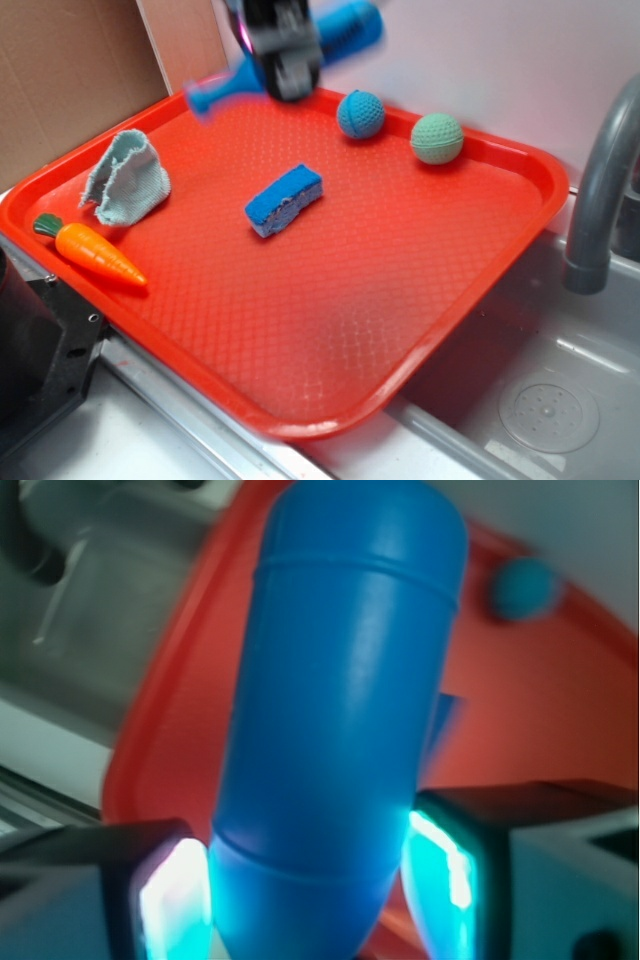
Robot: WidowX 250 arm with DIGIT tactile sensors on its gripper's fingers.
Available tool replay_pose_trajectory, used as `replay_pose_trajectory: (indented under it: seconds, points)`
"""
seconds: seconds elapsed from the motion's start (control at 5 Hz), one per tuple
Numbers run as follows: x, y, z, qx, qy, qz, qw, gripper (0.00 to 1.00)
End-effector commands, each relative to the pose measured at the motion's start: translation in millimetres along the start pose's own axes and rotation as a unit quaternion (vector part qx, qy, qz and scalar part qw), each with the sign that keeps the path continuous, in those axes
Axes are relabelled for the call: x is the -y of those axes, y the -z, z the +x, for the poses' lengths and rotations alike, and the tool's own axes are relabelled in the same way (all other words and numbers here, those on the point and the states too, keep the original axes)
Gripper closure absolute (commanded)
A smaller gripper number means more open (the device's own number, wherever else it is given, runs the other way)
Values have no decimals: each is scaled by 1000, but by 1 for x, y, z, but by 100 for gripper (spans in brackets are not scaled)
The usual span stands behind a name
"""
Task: Grab the blue bottle.
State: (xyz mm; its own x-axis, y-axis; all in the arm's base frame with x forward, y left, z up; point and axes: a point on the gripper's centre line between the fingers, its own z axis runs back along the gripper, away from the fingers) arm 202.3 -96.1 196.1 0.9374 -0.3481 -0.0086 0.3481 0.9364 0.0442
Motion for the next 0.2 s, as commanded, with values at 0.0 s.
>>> replay_pose_trajectory:
  seconds: [0.0]
  points:
    - [2,-31,-33,-25,-62,32,997,100]
